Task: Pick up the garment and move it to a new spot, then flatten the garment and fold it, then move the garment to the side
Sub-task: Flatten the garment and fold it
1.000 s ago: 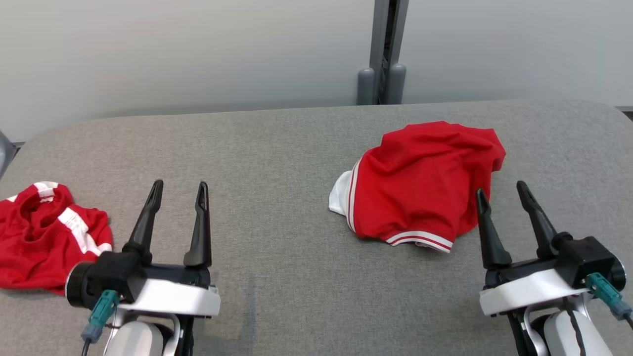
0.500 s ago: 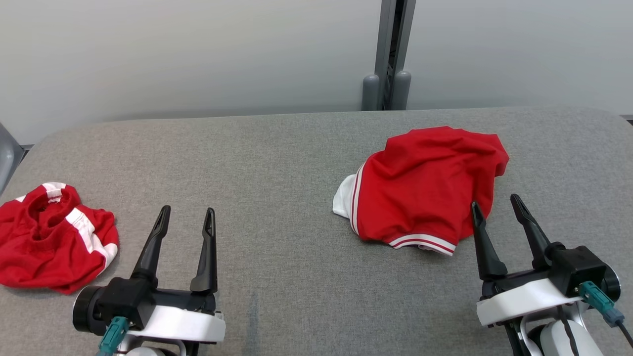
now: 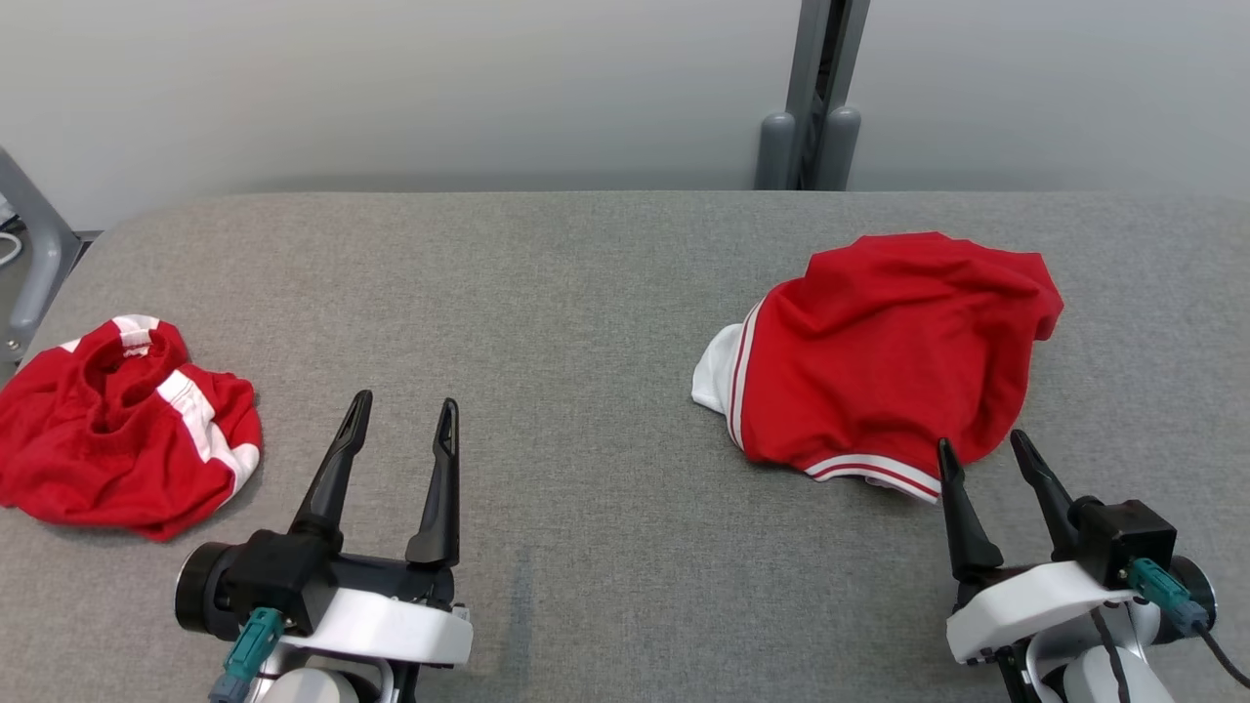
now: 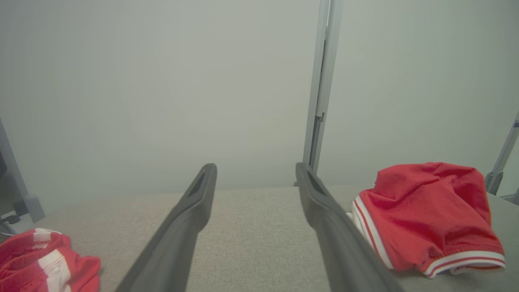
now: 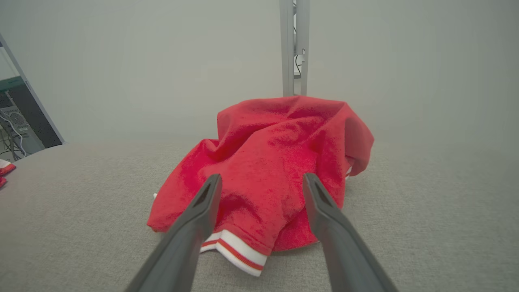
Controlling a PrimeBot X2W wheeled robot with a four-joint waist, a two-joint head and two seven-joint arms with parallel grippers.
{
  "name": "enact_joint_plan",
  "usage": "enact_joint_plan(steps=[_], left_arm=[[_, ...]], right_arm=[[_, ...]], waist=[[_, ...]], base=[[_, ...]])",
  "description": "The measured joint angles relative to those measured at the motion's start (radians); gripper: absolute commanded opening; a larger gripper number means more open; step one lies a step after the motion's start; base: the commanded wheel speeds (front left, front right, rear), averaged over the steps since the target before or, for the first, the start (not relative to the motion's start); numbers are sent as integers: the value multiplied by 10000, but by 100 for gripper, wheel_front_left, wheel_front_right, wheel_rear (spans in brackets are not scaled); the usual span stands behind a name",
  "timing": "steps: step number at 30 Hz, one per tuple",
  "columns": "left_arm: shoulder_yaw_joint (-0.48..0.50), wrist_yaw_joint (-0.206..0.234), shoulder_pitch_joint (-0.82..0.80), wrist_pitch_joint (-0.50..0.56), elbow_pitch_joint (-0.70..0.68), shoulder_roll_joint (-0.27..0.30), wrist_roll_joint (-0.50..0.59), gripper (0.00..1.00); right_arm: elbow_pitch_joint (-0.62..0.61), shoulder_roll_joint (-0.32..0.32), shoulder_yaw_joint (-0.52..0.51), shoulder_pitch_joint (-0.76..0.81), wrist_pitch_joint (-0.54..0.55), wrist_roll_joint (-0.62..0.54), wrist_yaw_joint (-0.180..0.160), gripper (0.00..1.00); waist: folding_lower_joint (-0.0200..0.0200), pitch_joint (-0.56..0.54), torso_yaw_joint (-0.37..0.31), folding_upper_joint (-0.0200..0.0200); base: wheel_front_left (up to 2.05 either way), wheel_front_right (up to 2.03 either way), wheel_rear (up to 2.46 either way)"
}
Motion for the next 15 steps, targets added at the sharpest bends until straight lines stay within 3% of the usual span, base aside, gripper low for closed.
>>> enact_joint_plan(steps=[13, 14, 15], left_arm=[[-215, -6, -285, 0, 13, 0, -100, 100], [-226, -6, -285, 0, 15, 0, -100, 100], [-242, -6, -286, 0, 17, -2, -100, 100]], right_arm=[[2403, 23, -171, -814, 0, 71, 0, 100], [2554, 21, -196, -847, -2, 71, 0, 78], [2719, 19, -215, -907, 0, 71, 0, 44]], waist=[[0, 400, 720, 0], [0, 416, 767, 0], [0, 428, 811, 0]], base=[[0, 0, 0], [0, 0, 0], [0, 0, 0]])
